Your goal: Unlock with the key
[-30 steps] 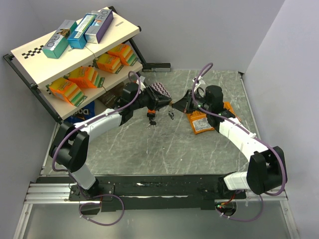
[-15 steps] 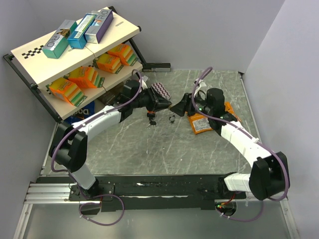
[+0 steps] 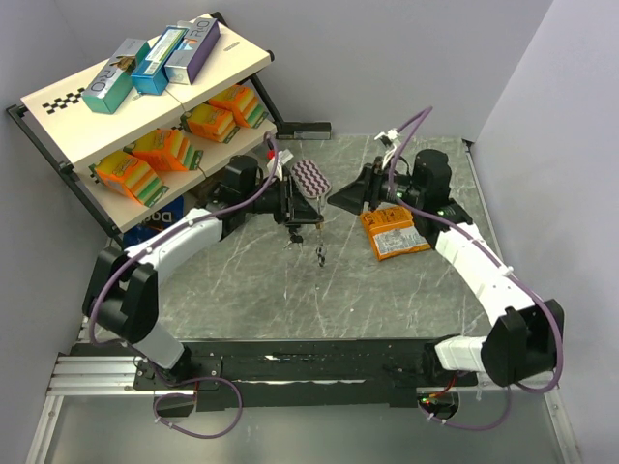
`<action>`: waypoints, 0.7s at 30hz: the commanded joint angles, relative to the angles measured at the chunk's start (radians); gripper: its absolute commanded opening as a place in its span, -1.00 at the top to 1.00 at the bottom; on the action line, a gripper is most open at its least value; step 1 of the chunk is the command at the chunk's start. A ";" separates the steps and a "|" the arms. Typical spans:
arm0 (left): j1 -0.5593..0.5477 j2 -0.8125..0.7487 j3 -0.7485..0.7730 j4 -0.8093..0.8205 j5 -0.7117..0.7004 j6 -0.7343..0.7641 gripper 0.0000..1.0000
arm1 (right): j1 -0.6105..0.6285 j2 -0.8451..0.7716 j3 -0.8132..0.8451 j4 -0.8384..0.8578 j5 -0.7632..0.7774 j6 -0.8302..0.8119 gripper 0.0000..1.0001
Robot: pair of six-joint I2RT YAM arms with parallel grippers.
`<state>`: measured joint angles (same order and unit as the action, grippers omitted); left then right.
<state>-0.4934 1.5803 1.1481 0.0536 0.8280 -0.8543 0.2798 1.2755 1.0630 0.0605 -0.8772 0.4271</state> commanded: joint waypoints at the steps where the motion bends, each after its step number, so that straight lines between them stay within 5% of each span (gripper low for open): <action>1: -0.004 -0.080 0.022 0.002 0.183 0.132 0.98 | 0.001 0.053 0.066 0.055 -0.181 0.042 -0.54; 13: -0.004 -0.120 -0.027 0.077 0.333 0.071 0.98 | 0.071 0.165 0.088 0.231 -0.319 0.163 -0.51; 16: -0.004 -0.128 -0.031 0.072 0.321 0.073 0.98 | 0.076 0.185 0.057 0.375 -0.345 0.288 -0.44; 21: -0.004 -0.131 -0.036 0.083 0.303 0.067 0.98 | 0.084 0.191 0.069 0.326 -0.353 0.266 -0.19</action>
<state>-0.4942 1.5017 1.1156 0.0647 1.1065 -0.7803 0.3569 1.4689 1.1015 0.3107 -1.1885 0.6689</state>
